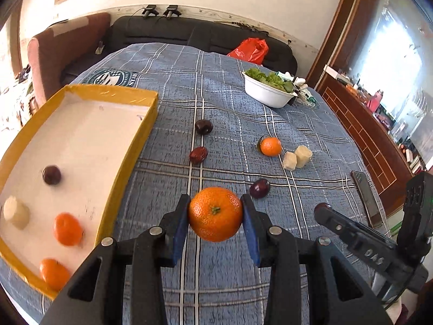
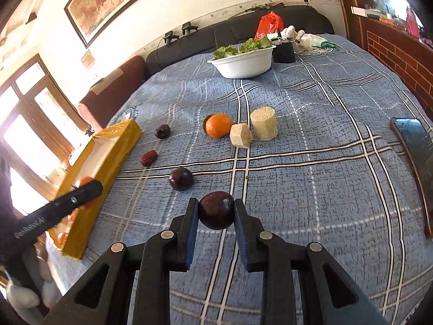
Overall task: Organize fruits
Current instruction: 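Grasp a dark plum with the right gripper while the left grasps an orange, then carry the plum and orange into the yellow tray and open both grippers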
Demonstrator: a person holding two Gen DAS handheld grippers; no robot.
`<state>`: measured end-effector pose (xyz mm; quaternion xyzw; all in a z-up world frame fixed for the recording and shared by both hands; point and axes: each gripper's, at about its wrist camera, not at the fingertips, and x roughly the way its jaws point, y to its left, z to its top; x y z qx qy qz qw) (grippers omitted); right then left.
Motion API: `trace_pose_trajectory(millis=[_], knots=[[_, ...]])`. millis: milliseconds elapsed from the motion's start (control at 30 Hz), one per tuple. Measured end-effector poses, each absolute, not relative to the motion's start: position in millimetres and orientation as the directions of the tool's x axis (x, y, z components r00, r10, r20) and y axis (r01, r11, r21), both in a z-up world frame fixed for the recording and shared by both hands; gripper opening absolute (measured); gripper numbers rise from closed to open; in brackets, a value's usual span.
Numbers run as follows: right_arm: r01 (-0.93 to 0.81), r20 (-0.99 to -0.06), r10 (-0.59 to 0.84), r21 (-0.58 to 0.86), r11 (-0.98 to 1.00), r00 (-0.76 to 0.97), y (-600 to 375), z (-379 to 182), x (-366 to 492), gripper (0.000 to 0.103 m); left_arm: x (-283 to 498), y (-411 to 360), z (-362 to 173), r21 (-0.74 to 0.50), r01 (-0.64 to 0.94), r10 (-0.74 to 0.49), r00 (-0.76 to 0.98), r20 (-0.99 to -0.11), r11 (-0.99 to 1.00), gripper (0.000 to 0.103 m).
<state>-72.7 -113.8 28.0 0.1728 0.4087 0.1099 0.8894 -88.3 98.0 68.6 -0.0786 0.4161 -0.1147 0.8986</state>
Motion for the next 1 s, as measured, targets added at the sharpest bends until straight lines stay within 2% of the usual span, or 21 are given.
trace_pose_trajectory(millis=[167, 233, 600, 1000], knots=[[-0.059, -0.614, 0.472, 0.570, 0.820, 0.633, -128.1, 37.3, -91.2, 0.028, -106.3, 106.4, 67.1, -0.249, 0.112, -0.262, 0.642, -0.721, 0.962, 0.036], [-0.056, -0.599, 0.488, 0.594, 0.802, 0.635, -128.3, 40.6, -98.1, 0.028, -111.9, 108.5, 67.9, -0.261, 0.110, -0.269, 0.643, -0.717, 0.959, 0.036], [-0.083, -0.618, 0.475, 0.553, 0.829, 0.627, -93.7, 57.5, -115.5, 0.029, -136.4, 143.9, 88.5, -0.315, 0.097, -0.289, 0.703, -0.650, 0.944, 0.036], [-0.171, -0.667, 0.491, 0.487, 0.857, 0.560, -18.4, 62.3, -93.3, 0.030, -137.2, 261.4, 86.0, -0.369, -0.144, -0.142, 0.751, -0.645, 0.918, 0.037]])
